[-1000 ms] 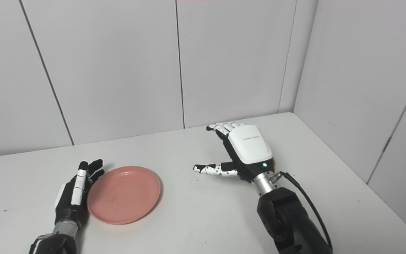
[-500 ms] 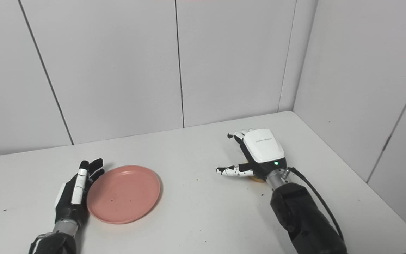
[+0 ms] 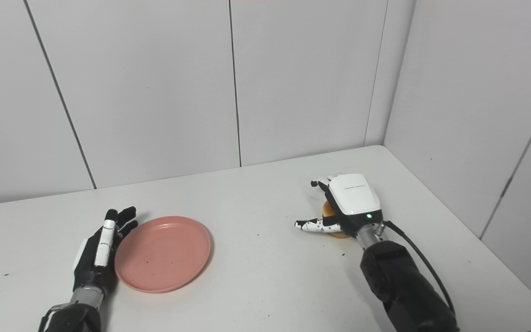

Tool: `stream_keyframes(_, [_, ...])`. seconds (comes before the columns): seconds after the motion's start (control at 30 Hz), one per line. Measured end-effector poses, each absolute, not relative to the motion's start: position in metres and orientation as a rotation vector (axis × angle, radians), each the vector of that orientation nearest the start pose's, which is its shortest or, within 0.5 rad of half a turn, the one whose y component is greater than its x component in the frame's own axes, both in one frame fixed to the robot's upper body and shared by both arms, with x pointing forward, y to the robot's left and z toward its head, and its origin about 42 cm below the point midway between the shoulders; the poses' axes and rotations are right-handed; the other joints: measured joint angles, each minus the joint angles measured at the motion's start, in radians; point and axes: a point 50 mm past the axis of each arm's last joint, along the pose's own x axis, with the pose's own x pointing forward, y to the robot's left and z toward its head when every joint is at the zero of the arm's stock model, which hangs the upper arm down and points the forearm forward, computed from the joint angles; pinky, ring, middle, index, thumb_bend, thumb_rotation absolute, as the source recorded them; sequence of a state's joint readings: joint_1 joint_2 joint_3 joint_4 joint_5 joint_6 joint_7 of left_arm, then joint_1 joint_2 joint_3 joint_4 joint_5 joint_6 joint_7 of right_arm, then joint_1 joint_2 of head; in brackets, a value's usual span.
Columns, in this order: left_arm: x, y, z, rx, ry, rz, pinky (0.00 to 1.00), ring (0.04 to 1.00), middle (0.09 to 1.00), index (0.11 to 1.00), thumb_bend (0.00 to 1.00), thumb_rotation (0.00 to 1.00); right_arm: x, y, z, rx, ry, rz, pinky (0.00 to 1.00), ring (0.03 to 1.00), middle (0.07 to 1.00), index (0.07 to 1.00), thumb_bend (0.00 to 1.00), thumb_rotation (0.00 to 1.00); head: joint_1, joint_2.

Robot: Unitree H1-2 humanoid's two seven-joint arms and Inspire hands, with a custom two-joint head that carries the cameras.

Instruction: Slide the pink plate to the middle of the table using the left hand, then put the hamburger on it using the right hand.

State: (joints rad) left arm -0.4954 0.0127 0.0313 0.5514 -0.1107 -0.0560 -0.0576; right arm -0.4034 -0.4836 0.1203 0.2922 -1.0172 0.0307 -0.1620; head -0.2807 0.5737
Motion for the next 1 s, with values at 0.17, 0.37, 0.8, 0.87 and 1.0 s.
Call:
stream_keyframes(0.17, [0.434, 0.177, 0.119, -0.079, 0.018, -0.140, 0.96, 0.864, 0.858, 0.708, 0.84, 0.88, 0.410, -0.349, 0.186, -1.528, -0.190, -0.151, 0.75, 0.757, 0.758, 0.715, 0.75, 0.78, 0.002, 0.000])
stream_keyframes(0.37, [0.434, 0.177, 0.119, -0.080, 0.018, -0.145, 0.96, 0.870, 0.865, 0.713, 0.83, 0.87, 0.411, -0.352, 0.183, -1.548, -0.176, -0.137, 0.76, 0.762, 0.768, 0.723, 0.74, 0.78, 0.003, 0.002])
stream_keyframes(0.8, [0.435, 0.176, 0.123, -0.078, 0.008, -0.150, 0.98, 0.873, 0.865, 0.713, 0.83, 0.88, 0.412, -0.364, 0.167, -1.542, -0.096, -0.121, 0.55, 0.609, 0.660, 0.644, 0.70, 0.68, 0.015, 0.008])
stream_keyframes(0.87, [0.435, 0.176, 0.123, -0.078, 0.008, -0.151, 0.98, 0.875, 0.874, 0.718, 0.83, 0.88, 0.411, -0.364, 0.166, -1.522, -0.102, -0.132, 0.44, 0.520, 0.600, 0.604, 0.63, 0.62, 0.017, 0.009])
stream_keyframes(1.0, [0.434, 0.176, 0.123, -0.078, 0.010, -0.151, 0.98, 0.876, 0.877, 0.722, 0.83, 0.88, 0.411, -0.364, 0.160, -1.502, -0.119, -0.148, 0.30, 0.385, 0.498, 0.546, 0.52, 0.47, 0.018, 0.012])
